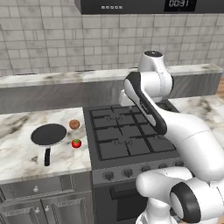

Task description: Place the pan on the front right burner on the stove. Then place the tomato and the onion in the pan and turn on the front right burner.

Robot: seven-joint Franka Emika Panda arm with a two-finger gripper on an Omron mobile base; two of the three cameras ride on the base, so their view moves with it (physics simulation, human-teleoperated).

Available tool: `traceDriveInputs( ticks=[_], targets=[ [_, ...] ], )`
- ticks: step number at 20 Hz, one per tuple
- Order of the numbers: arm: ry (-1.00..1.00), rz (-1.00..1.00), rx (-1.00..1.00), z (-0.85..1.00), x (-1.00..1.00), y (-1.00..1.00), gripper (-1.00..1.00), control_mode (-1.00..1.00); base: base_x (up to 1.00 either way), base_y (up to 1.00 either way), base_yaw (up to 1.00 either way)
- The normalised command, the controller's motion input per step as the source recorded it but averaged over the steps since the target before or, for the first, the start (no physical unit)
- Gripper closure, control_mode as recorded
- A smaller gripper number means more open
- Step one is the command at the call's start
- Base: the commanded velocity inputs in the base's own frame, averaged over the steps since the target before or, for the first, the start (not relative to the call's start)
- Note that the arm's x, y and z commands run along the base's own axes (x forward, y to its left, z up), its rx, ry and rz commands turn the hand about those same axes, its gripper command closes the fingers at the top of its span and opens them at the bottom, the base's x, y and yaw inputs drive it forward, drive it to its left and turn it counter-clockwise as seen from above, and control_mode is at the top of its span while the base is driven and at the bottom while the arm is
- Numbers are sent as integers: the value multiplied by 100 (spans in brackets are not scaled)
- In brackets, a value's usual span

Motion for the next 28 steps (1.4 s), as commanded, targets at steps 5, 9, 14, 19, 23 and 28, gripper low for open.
traceDriveInputs(
  ticks=[5,9,14,19,23,28],
  targets=[
    [6,0,0,-8,0,31,-100,-100,0,0,0],
    [10,0,3,-4,0,27,-100,-100,0,0,0],
    [2,0,16,0,0,27,-100,-100,0,0,0],
    [0,0,15,0,0,34,-100,-100,0,0,0],
    [0,0,7,-3,0,51,-100,-100,0,0,0],
    [0,0,1,-7,-2,59,-100,-100,0,0,0]
  ],
)
